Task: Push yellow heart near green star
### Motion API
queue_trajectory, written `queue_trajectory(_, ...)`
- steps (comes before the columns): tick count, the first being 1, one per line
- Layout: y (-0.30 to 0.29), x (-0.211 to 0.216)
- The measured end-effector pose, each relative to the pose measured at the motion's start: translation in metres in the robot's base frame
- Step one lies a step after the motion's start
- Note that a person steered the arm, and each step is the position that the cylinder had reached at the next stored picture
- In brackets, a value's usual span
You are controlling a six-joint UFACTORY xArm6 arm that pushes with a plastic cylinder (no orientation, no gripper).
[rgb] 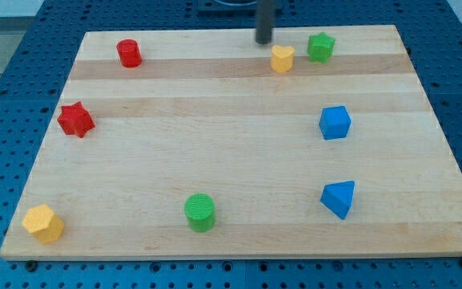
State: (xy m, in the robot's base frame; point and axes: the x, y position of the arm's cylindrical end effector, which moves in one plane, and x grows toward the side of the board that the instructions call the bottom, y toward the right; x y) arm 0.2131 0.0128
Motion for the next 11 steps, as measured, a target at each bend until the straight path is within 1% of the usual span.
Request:
queue_trajectory(1, -0.017, 0.056)
queue_trajectory(2, -0.009, 0.081)
queue_trajectory(3, 0.037, 0.061)
queue_trajectory(4, 0.048, 0.064)
queue_trajectory(6, 0.043, 0.088)
queue_trajectory(8, 0.062, 0.075)
queue_trajectory(9, 0.063, 0.075)
queue_trajectory(10, 0.069, 0.066)
queue_trajectory(11, 0.058, 0.064)
